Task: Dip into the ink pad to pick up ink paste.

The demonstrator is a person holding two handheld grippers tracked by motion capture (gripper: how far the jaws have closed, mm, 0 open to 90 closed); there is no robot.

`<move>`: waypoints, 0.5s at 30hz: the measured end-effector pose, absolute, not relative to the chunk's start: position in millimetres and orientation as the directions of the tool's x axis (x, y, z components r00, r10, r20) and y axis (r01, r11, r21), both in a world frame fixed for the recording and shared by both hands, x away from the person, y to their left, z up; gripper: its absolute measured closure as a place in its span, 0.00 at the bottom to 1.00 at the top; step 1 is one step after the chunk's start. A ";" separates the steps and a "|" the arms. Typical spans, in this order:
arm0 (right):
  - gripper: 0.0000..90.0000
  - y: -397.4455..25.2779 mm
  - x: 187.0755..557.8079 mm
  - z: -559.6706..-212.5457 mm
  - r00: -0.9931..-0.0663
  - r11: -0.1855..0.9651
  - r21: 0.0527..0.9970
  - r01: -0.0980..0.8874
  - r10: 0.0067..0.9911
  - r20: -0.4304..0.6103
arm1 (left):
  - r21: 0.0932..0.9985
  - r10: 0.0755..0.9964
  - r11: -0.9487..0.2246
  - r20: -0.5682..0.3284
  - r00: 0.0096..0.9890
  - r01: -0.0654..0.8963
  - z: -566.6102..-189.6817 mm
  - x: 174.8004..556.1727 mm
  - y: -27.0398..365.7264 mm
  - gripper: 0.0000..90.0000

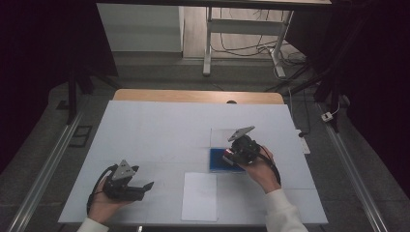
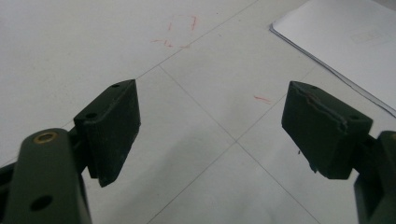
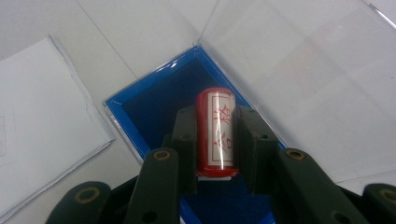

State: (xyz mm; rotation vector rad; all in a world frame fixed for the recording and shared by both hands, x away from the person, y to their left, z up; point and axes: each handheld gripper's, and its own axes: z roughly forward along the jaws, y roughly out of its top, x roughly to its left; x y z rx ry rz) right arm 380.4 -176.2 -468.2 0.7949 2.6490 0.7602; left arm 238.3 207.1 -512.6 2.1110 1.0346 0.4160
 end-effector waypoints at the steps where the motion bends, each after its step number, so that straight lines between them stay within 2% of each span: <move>1: 0.78 -175.9 380.8 -467.9 -0.813 0.715 0.550 0.431 0.572 -0.106 | 0.736 0.782 -0.404 -0.030 0.622 0.543 -512.6 238.2 207.1 0.22; 15: 0.78 -173.3 382.5 -470.3 -0.811 0.724 0.525 0.447 0.576 -0.103 | 0.739 0.784 -0.404 -0.024 0.620 0.539 -512.3 237.3 206.5 0.22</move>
